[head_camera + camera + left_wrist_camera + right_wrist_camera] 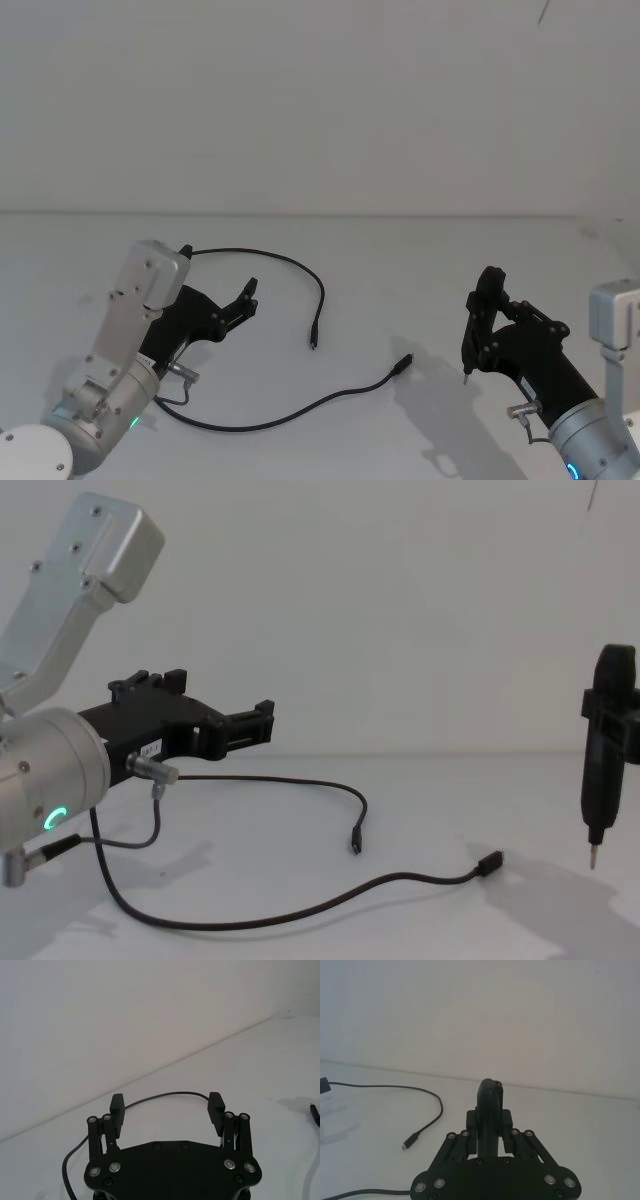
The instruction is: Pick up the data cable with the one hand.
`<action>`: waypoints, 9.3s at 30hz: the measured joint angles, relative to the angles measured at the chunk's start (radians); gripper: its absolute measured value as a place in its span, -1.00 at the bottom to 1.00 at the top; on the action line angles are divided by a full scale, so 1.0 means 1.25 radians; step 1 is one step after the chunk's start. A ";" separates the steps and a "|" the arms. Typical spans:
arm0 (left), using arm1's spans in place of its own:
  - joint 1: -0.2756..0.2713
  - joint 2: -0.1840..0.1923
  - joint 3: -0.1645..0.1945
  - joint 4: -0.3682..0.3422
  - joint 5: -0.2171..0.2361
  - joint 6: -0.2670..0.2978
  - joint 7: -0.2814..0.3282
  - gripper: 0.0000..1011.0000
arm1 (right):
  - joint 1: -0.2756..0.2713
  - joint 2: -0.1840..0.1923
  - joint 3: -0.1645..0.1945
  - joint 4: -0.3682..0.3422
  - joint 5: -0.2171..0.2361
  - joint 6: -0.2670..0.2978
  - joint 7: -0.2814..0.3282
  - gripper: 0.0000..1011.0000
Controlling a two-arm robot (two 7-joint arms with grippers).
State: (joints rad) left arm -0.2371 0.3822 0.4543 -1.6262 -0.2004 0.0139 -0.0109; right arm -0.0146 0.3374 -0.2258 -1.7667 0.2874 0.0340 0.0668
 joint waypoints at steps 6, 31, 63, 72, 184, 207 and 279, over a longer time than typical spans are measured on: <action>0.000 0.000 0.000 0.000 0.000 0.000 0.000 0.98 | 0.000 0.000 0.000 0.000 0.000 0.000 0.000 -0.45; 0.000 0.000 0.000 0.000 0.000 0.000 0.000 0.98 | 0.000 0.000 0.000 0.000 0.000 0.000 0.000 -0.45; -0.023 0.072 0.028 -0.048 -0.065 0.121 -0.205 0.98 | 0.000 0.000 0.000 0.000 0.000 0.000 0.000 -0.45; -0.055 0.108 0.050 -0.063 -0.103 0.205 -0.319 0.98 | 0.000 0.000 0.000 0.000 0.000 0.000 0.000 -0.45; -0.199 0.025 0.167 0.059 -0.088 0.316 -0.395 -0.92 | 0.066 -0.001 0.048 -0.054 0.064 0.007 0.061 -0.45; -0.185 0.064 0.154 0.017 -0.076 0.254 -0.420 -0.92 | 0.152 -0.024 0.057 0.006 0.185 0.089 0.121 -0.45; -0.183 0.071 0.152 0.010 -0.074 0.243 -0.424 -0.92 | 0.263 0.002 -0.018 0.189 0.258 0.069 0.207 -0.45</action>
State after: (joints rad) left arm -0.4653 0.4709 0.6440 -1.6136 -0.2926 0.3171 -0.5410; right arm 0.3139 0.3399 -0.2484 -1.5308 0.6095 0.1200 0.3260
